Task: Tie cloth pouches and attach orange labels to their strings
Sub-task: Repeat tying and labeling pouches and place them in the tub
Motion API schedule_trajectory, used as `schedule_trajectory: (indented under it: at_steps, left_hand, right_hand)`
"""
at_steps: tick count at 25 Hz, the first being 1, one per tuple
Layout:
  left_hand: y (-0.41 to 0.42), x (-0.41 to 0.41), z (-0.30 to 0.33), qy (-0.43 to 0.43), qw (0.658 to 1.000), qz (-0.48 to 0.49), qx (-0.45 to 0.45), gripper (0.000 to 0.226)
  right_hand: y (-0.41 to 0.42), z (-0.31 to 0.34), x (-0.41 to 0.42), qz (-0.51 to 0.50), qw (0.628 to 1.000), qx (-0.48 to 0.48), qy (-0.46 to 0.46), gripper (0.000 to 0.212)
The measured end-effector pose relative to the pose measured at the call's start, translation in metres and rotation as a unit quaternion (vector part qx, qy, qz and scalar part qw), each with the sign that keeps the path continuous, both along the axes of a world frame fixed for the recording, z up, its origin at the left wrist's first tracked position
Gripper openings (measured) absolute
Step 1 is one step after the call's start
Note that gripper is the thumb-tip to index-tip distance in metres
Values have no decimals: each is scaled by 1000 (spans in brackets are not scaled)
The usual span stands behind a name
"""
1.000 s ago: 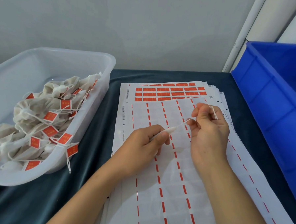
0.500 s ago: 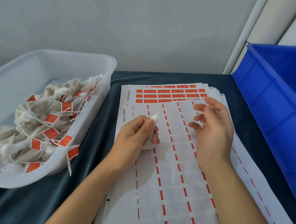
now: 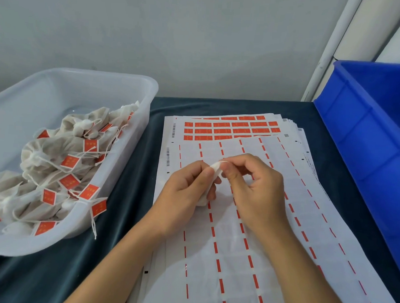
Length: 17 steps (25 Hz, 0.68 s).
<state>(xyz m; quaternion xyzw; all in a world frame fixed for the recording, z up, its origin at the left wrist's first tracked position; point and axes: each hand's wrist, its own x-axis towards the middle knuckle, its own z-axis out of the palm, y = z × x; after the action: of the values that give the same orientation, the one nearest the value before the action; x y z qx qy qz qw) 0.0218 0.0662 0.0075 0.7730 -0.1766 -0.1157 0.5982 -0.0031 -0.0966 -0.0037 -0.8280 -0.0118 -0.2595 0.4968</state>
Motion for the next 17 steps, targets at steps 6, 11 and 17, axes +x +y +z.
schedule_trajectory:
  at_steps: [6,11,17]
  left_hand:
    - [-4,-3,0,-4,999,-18,49,41]
    - [1,-1,5,23,998,-53,14,41]
    - [4,-1,8,56,997,-61,-5,40]
  right_hand:
    - [-3,0,-2,-72,993,-28,-86,15]
    - [0,1,0,-68,996,36,-42,16]
    - [-4,2,0,-91,993,66,-33,15]
